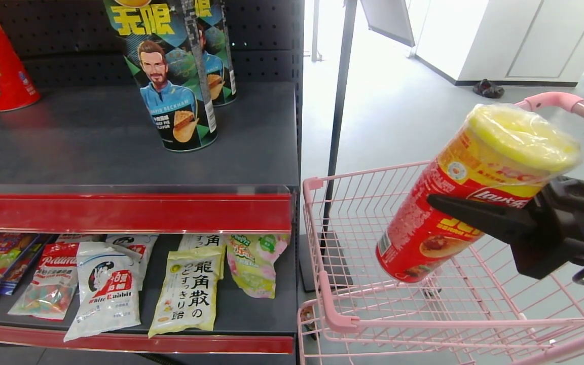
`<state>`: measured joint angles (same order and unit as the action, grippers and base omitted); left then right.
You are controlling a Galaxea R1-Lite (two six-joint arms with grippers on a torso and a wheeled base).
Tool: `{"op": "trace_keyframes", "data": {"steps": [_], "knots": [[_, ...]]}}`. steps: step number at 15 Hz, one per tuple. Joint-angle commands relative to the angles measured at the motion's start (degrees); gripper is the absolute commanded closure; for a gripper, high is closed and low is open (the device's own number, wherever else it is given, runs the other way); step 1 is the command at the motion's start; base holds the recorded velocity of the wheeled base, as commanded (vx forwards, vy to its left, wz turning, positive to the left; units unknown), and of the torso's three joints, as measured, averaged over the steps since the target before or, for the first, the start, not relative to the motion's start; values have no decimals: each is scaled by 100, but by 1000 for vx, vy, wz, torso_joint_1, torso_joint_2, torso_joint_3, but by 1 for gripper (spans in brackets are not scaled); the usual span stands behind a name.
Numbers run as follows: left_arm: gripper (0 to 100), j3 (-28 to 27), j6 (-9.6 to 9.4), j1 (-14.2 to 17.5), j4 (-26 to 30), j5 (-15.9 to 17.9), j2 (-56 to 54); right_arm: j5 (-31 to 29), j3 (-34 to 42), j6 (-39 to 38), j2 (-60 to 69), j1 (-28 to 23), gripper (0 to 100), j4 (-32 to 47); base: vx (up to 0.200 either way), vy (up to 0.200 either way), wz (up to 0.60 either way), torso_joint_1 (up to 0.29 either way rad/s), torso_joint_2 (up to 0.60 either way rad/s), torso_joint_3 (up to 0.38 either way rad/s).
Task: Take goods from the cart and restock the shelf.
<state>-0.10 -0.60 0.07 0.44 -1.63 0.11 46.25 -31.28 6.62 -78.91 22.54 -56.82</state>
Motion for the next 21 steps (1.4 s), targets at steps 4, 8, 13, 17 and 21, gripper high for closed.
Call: {"op": "trace_keyframes", "data": {"steps": [4,8,13,17,21], "knots": [[0,1,-2,1,0,-4,7,-2,219,6,121,-22,100,-4,0,0,0,0,0,0],[0,10,-2,1,0,-4,7,-151,210,-38,42,-320,100,-13,0,0,0,0,0,0],[0,1,7,1,0,-4,7,-512,96,15,-46,251,100,-40,0,0,0,0,0,0],[0,1,-2,1,0,5,7,-547,377,-20,60,-4,100,-22,0,0,0,0,0,0],[0,1,-2,1,0,-4,7,-521,149,-82,-2,-22,100,-4,0,0,0,63,-203,-137]]}}
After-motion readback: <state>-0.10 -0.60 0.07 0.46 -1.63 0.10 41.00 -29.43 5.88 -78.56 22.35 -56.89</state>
